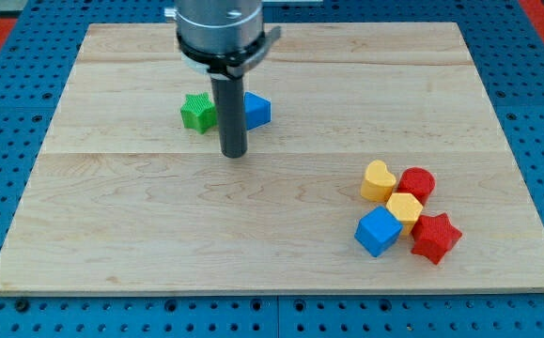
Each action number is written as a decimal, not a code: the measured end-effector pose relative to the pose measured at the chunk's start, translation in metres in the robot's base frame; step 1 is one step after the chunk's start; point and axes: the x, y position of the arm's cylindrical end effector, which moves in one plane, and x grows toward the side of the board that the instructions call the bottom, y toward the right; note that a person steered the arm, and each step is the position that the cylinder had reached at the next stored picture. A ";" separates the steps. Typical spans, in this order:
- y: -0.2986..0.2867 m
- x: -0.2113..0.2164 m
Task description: Slightly move the green circle towards the left
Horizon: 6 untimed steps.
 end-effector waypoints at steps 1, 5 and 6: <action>0.013 -0.054; 0.012 -0.083; 0.089 -0.083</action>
